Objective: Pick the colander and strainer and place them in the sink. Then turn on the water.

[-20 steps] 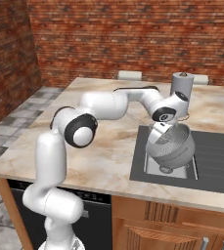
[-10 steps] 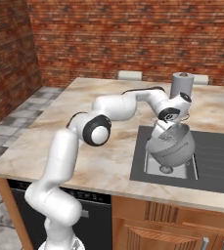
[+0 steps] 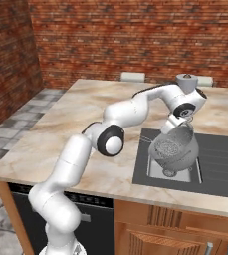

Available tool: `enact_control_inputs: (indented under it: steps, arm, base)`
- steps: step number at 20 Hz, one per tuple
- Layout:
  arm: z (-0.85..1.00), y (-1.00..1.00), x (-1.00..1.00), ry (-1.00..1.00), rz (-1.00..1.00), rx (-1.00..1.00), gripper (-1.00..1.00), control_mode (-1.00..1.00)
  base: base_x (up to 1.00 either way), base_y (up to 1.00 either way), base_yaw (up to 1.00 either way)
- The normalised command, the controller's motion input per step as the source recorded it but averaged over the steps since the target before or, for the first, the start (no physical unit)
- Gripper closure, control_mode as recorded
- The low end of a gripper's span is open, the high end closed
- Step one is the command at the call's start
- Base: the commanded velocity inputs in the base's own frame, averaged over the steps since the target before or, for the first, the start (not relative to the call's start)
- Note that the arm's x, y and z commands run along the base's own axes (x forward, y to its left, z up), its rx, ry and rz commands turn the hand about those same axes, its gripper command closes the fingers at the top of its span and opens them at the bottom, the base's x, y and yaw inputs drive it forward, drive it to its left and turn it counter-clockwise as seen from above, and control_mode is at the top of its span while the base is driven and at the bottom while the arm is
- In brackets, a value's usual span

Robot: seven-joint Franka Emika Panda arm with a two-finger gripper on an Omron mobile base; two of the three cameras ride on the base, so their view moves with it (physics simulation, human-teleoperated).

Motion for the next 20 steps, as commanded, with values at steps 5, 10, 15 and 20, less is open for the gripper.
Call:
enact_control_inputs:
  steps: [5, 10, 15, 20]
  arm:
    - [1.0, 0.64, -0.15, -0.19, -0.02, -0.1, -1.0, -1.0]
    - [0.99, 0.9, -0.48, -0.24, 0.0, -0.14, -1.0, -1.0]
    - [-0.08, 0.08, -1.0, -0.21, 0.27, -0.35, -1.0, -1.0]
    - [-0.98, 0.7, -0.98, -0.46, 0.26, -0.65, -1.0, -1.0]
  base:
    - [0.0, 0.0, 0.0]
    - [0.0, 0.0, 0.0]
    - [0.0, 0.0, 0.0]
    - [0.0, 0.0, 0.0]
